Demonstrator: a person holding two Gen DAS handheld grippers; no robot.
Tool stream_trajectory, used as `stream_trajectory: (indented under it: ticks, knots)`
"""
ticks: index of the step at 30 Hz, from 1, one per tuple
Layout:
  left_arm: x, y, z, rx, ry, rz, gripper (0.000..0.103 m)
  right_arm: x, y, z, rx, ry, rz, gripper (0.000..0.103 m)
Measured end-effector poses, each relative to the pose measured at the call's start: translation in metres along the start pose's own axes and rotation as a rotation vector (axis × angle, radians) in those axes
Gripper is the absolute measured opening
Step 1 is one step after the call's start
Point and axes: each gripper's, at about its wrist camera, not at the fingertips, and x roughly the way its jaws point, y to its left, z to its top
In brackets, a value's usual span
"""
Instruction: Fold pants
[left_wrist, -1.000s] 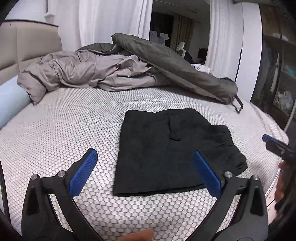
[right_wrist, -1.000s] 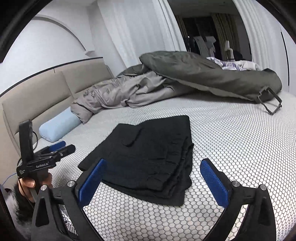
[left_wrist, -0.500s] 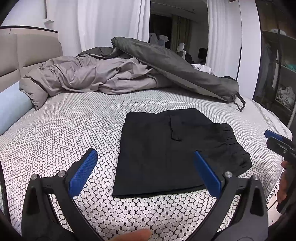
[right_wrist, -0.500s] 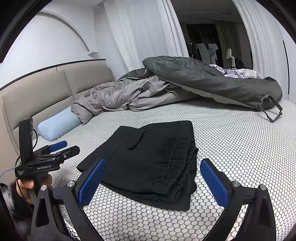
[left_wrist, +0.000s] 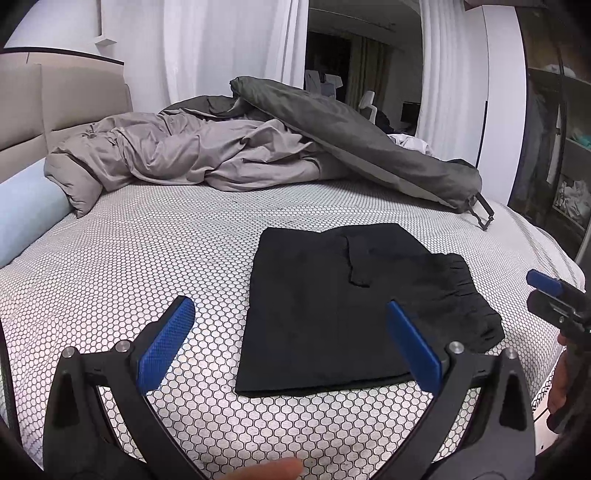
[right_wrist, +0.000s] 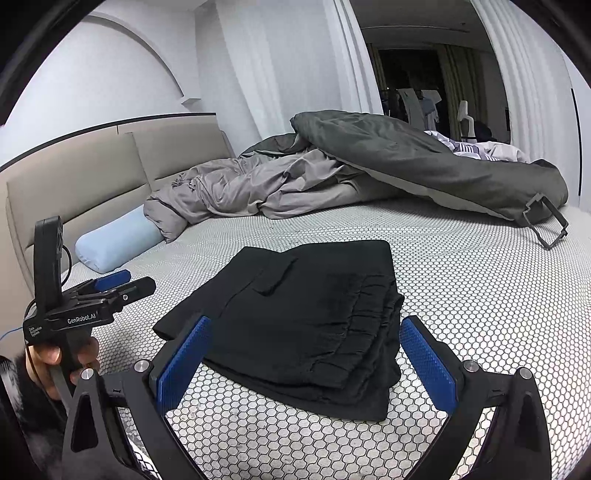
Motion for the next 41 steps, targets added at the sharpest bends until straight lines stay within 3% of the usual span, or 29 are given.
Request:
stream_trajectory:
  ticks: [41]
  knots:
    - [-0.0013,0.0029,0.0011,-0.001,-0.001,0.005,0.102,-0.0016,-0.0058,0.0002,-0.001,-0.011,-0.004,0.103]
